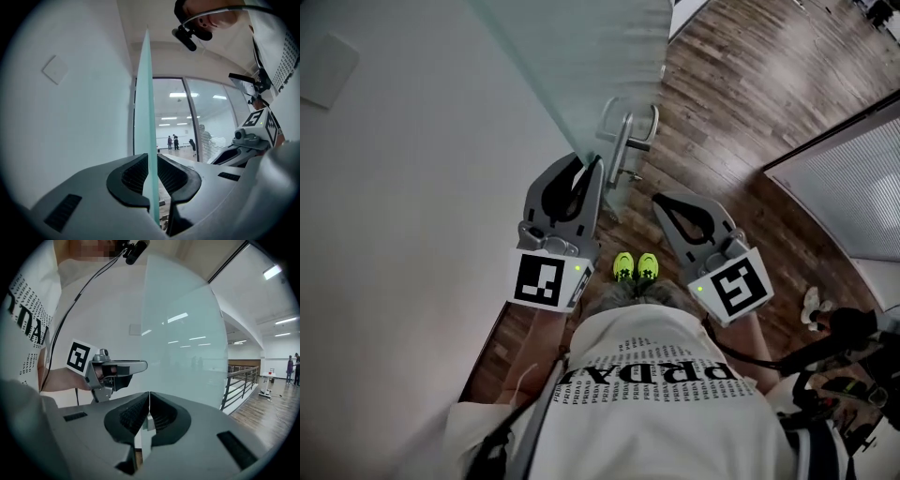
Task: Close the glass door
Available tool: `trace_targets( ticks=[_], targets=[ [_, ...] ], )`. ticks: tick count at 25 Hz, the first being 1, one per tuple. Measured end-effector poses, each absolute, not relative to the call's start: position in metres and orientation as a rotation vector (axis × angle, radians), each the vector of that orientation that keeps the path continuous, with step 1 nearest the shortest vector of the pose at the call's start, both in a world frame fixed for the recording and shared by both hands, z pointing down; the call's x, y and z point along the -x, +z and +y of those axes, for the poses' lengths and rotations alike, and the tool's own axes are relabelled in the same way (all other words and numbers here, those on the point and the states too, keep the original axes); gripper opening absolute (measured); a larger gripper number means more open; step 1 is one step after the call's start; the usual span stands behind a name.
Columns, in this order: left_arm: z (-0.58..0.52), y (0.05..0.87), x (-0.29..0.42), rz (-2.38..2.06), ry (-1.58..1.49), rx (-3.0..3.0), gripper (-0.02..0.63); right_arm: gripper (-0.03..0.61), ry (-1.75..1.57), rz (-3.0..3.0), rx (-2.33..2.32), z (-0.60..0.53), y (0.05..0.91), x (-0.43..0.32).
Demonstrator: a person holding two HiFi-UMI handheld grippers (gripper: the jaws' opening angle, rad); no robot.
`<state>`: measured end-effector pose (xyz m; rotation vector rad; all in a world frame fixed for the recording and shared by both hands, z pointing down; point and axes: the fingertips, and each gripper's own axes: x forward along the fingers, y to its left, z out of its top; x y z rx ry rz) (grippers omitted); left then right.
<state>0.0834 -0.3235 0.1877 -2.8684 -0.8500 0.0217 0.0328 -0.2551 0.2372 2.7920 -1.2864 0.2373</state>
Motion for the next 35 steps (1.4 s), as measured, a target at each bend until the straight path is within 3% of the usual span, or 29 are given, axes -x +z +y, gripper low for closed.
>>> trace_targets(
  ticks=[9, 15, 35],
  targets=[
    [-0.329, 0.233, -0.093, -0.916, 0.004, 2.89, 0.055, -0.003, 0.251, -1.174, -2.813, -0.263, 0.274, -0.046],
    [-0.339, 0.341, -0.12, -0.843, 0.049, 2.953, 0.054, -0.003, 0.253, -1.25, -2.704, -0.263, 0.377, -0.071],
    [-0.306, 0.343, -0.116, -1.04, 0.109, 2.957, 0.063, -0.002, 0.277, -1.108, -2.725, -0.245, 0.375, -0.089]
  ],
)
